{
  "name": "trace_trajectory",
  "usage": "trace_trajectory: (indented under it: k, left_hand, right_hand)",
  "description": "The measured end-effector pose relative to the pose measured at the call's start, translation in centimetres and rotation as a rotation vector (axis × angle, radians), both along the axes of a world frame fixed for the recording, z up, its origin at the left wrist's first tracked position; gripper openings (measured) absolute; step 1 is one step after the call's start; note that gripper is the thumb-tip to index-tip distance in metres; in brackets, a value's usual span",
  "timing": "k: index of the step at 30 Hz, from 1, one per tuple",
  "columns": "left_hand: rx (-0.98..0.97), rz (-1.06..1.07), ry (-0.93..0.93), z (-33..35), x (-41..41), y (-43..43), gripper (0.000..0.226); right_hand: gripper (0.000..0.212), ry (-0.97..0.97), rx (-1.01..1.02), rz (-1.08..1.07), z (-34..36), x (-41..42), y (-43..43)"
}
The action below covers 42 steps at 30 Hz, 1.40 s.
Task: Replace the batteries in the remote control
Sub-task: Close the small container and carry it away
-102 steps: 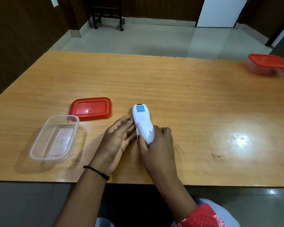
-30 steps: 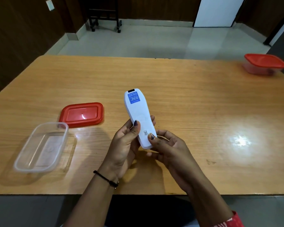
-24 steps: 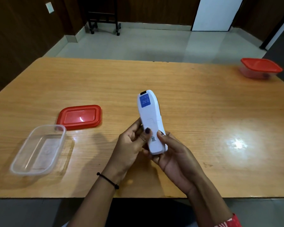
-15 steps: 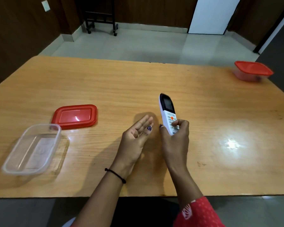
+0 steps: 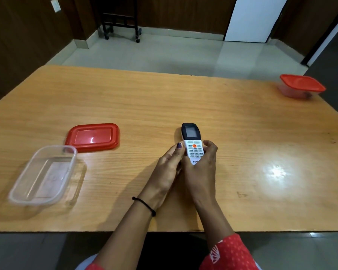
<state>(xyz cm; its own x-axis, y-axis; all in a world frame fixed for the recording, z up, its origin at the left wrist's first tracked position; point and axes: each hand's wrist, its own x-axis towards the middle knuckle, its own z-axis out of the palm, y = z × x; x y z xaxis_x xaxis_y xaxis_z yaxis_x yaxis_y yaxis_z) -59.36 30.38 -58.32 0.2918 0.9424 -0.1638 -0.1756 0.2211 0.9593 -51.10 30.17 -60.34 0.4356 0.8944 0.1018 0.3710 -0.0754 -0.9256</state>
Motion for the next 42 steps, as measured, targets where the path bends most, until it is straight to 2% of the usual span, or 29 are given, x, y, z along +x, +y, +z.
trace_trajectory:
  k: [4, 7, 8, 12, 16, 19, 21, 24, 26, 28, 30, 33, 35, 39, 42]
  left_hand:
    - [0.037, -0.003, 0.016, 0.6, -0.9, -0.5, 0.020]
    - [0.083, 0.063, 0.082, 1.6, -3.3, -1.1, 0.053]
    - [0.152, 0.110, 0.143, 2.0, -4.5, -1.4, 0.053]
    - [0.451, 0.470, 0.405, 3.1, -10.0, -2.8, 0.026]
    - [0.613, 0.816, 0.707, 2.7, -15.8, -3.7, 0.027]
    - [0.480, 0.975, 0.899, 2.0, -19.8, -4.4, 0.024]
    - [0.298, 1.031, 0.982, 1.6, -22.2, -5.0, 0.024]
    - [0.085, 0.982, 0.879, 1.2, -24.3, -5.3, 0.026]
    - [0.000, 0.924, 0.770, 1.0, -24.9, -5.4, 0.026]
    - [-0.038, 0.873, 0.733, 1.0, -24.9, -5.4, 0.023]
    - [-0.045, 0.812, 0.755, 1.0, -24.6, -5.2, 0.025]
    - [-0.062, 0.695, 0.716, 1.1, -23.7, -5.1, 0.028]
    - [-0.068, 0.614, 0.634, 1.1, -22.8, -5.0, 0.028]
    - [-0.070, 0.547, 0.539, 0.7, -21.3, -4.6, 0.031]
    - [-0.083, 0.556, 0.495, 0.5, -20.7, -4.3, 0.025]
  right_hand:
    - [0.059, 0.012, -0.012, -0.006, 0.3, 0.5, -0.4]
    - [0.058, -0.067, 0.048, -0.037, 1.2, -0.4, -0.8]
    - [0.057, -0.092, 0.096, -0.037, 1.7, -1.2, -0.9]
    - [0.059, -0.234, 0.219, 0.161, 2.6, -6.2, -0.5]
    - [0.067, -0.368, 0.158, 0.491, 2.1, -11.4, 2.7]
    - [0.076, -0.574, -0.032, 0.688, 1.2, -14.3, 5.9]
    - [0.068, -0.755, -0.100, 0.732, 1.0, -15.3, 7.2]
    - [0.043, -1.080, -0.018, 0.744, 0.9, -15.9, 7.7]
    - [0.040, -1.186, 0.124, 0.714, 1.0, -15.9, 7.3]
    - [0.039, -1.093, 0.306, 0.566, 1.3, -15.6, 6.7]
    - [0.034, -0.870, 0.404, 0.321, 2.5, -15.1, 5.7]
    - [0.035, -0.318, 0.304, 0.171, 3.4, -14.3, 3.2]
    - [0.040, -0.094, 0.117, 0.198, 2.4, -14.0, 1.6]
    - [0.045, 0.003, -0.075, 0.270, 0.5, -13.2, 0.0]
    - [0.035, -0.134, -0.068, 0.313, 0.9, -13.0, -0.6]
